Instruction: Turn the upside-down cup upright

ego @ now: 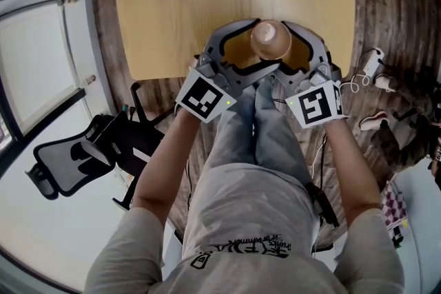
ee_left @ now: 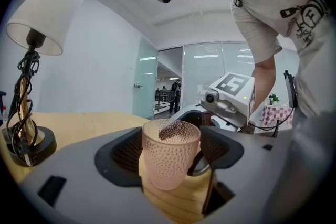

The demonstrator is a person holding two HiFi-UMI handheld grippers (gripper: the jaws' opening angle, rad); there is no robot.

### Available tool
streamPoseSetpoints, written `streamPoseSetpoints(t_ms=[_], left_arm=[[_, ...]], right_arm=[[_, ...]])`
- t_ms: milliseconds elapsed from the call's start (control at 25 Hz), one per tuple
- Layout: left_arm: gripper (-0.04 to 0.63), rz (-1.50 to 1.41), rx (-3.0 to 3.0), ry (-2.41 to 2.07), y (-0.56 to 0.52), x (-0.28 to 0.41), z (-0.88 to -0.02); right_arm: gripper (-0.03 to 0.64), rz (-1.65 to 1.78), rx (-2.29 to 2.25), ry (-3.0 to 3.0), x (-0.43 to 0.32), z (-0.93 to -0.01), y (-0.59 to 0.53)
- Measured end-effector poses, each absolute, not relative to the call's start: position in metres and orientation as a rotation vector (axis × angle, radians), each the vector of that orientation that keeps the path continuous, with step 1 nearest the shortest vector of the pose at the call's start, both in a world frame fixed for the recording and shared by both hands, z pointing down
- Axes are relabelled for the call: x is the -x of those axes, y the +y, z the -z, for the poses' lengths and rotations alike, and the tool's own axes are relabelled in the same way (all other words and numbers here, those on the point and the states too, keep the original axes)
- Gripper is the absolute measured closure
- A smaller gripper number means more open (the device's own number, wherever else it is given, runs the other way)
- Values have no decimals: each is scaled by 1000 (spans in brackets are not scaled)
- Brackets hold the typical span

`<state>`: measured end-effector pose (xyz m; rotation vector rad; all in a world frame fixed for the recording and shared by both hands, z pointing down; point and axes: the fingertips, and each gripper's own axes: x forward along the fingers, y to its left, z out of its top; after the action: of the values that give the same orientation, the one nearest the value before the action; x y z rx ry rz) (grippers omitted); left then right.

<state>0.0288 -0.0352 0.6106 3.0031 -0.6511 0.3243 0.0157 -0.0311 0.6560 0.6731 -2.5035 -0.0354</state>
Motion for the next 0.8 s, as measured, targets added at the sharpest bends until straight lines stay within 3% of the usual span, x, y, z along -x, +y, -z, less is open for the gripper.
streamPoseSetpoints(t_ms=[800], left_arm=[[216,-216,-2943,-743,-30,-8,-582]], right_arm=[[285,-20,-713,-2526,-35,-632,-27]])
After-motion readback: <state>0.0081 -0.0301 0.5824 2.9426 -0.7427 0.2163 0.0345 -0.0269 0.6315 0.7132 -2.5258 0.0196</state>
